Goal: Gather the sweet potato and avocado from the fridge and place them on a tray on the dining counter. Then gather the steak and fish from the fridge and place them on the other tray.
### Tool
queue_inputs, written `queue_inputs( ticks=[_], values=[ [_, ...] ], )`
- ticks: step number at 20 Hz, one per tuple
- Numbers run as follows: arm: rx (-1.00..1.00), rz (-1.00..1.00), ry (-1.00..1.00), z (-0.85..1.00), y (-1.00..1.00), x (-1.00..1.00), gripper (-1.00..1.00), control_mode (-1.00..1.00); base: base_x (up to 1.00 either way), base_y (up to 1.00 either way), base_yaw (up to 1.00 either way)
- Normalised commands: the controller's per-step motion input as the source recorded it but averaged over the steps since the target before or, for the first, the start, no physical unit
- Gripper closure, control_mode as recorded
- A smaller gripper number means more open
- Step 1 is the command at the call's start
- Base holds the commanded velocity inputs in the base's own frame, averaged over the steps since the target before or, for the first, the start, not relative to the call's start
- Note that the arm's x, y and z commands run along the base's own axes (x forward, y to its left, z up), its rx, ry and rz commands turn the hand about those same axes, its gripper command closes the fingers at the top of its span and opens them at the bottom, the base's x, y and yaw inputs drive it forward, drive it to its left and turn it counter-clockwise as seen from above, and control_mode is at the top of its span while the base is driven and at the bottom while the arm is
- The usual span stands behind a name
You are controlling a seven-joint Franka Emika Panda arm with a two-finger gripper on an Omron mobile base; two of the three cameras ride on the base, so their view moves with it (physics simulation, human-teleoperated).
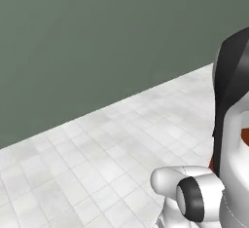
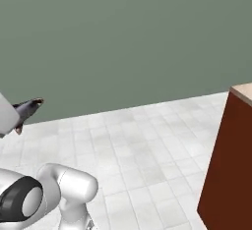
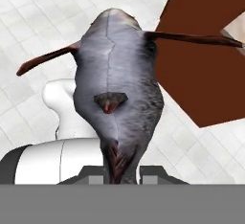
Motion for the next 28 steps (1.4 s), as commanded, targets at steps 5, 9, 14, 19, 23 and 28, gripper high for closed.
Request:
queue_inputs(
  ticks=[5,9,14,19,23,28],
  values=[
    [0.0,0.0,0.0,0.0,0.0,0.0,1.0,1.0,0.91,0.39,-0.45],
    [0.0,0.0,0.0,0.0,0.0,0.0,1.0,1.0,0.9,0.39,-0.45],
    [0.0,0.0,0.0,0.0,0.0,0.0,1.0,1.0,0.9,0.39,-0.45],
    [0.0,0.0,0.0,0.0,0.0,0.0,1.0,1.0,0.91,0.37,-0.45],
    [0.0,0.0,0.0,0.0,0.0,0.0,1.0,1.0,0.91,0.34,-0.45],
    [0.0,0.0,0.0,0.0,0.0,0.0,1.0,1.0,0.89,0.3,-0.46]
  ],
)
